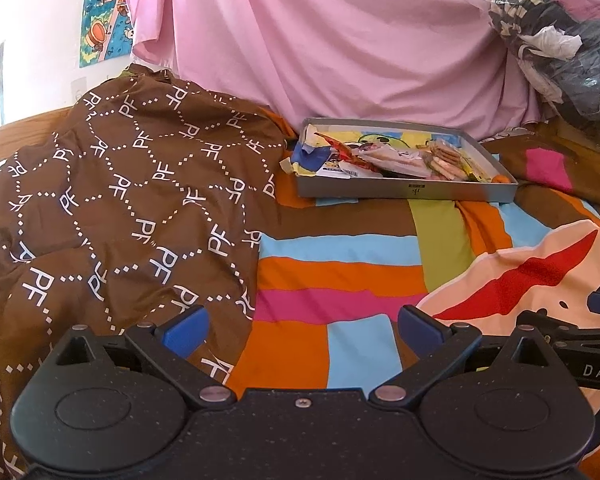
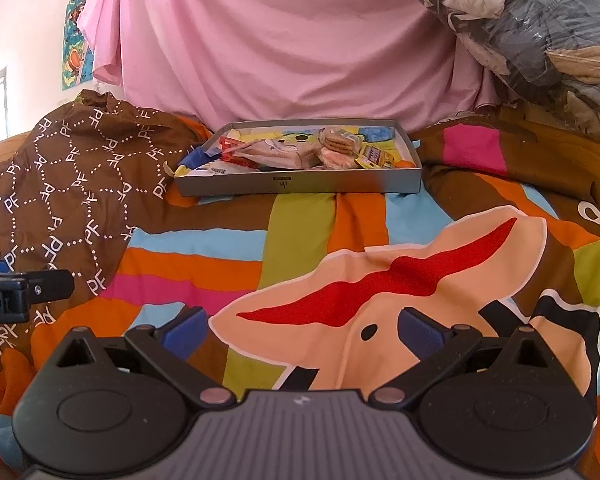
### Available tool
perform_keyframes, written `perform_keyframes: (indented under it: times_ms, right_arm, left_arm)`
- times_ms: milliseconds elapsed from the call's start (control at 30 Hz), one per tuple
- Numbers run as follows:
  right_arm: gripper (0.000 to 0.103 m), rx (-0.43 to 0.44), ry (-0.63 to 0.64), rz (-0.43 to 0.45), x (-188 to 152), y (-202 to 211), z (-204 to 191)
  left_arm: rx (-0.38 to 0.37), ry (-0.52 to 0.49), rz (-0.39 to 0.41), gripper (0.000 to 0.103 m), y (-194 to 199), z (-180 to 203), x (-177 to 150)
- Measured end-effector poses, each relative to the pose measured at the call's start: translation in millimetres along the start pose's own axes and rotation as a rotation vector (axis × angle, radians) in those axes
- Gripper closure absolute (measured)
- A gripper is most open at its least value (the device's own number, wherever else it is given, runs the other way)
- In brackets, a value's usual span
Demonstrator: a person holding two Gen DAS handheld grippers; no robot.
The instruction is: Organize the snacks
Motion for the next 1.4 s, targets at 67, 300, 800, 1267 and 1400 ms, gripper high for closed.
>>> perform_keyframes:
  times_ms: [67,300,800,1267,1400]
  right_arm:
    - [0.000,0.001,0.002,-0.003,-0.4,-0.8,-0.3]
    - [0.000,0.002,0.006,-0.002,-0.4,-0.9,0.6]
    - [0.000,0.003,0.007,-0.006,-1.5,-1.3,0.0]
    - [0.000,0.003,0.007,-0.007,-1.5,-1.5,-0.8]
    - [0.000,0.004,0.007,-0.008,-1.5,-1.5,-0.9]
  left_arm:
    - [-0.001,0.003,-0.002,0.003,0.3,0.2,-0.4]
    - [-0.019,0.011,-0.015,0.003,1.3,1.5,-1.6]
    - [-0.036,0.017,-0.035,0.004,1.0,3.3,-4.3]
    - [-0.024,0.027,-0.057,0.004,-1.9,1.0,-6.8]
    - [-0.017,0.028,-0.060,0.004,-2.7,0.7,-7.8]
Point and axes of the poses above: each gripper's, at about its wrist camera, not at the fingertips, and y roughly against the way its jaws point, z to its right, x to its top, the point moved 6 cm from there along -y, roughly the way its jaws point, and after that the axes turned 13 degrees about y, right-handed, at the moved point
